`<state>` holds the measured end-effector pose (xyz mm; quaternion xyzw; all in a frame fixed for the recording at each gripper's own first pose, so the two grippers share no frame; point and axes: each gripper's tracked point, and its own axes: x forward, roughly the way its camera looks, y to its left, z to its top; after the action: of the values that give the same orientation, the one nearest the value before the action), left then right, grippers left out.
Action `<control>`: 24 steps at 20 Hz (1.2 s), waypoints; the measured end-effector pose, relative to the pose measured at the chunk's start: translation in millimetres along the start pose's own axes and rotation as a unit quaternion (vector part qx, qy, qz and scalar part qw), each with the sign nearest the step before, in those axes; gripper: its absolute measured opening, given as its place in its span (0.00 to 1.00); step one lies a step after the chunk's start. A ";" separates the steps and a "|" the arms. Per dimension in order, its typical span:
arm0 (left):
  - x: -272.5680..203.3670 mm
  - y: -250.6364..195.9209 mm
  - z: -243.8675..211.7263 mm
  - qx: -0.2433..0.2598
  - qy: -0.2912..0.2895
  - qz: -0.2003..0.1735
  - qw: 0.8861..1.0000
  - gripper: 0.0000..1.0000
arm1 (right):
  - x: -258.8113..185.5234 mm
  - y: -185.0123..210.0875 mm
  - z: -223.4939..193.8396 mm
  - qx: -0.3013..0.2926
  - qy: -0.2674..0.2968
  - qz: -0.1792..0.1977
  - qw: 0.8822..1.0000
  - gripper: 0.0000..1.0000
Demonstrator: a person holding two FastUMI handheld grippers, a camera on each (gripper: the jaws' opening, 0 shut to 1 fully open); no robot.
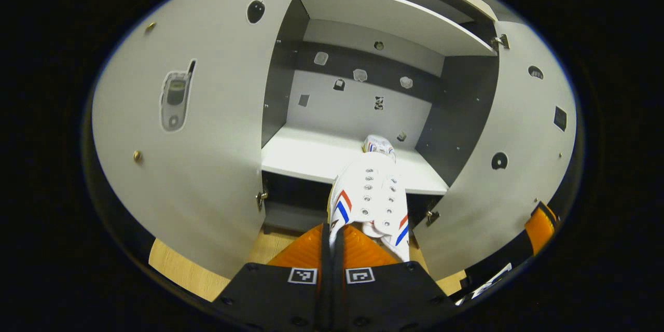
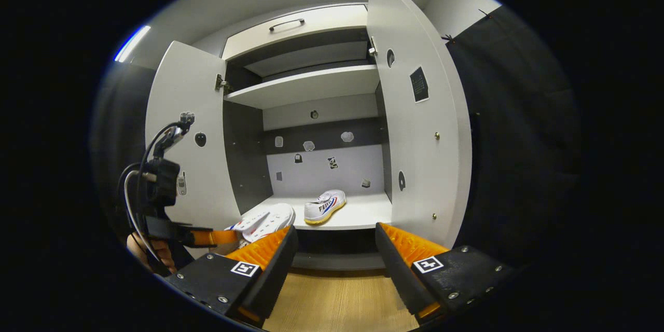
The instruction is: Grab one shoe with the right hand and put it into the shoe cabinet, grab the other shoe with the left hand and put it into the shoe cabinet; then close the right door with the right hand and the left door with the left hand.
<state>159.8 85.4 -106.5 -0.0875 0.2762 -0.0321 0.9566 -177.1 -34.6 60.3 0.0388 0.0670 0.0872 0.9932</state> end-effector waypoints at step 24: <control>0.4 12.9 -4.9 -0.004 0.070 0.059 0.996 0.06 | 1.1 -18.3 7.6 -0.015 -0.012 -0.043 0.999 0.92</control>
<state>157.7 97.3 -113.2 -0.0722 0.3474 0.0191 0.9347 -171.9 -52.8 66.0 0.0218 0.0553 0.0451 0.9972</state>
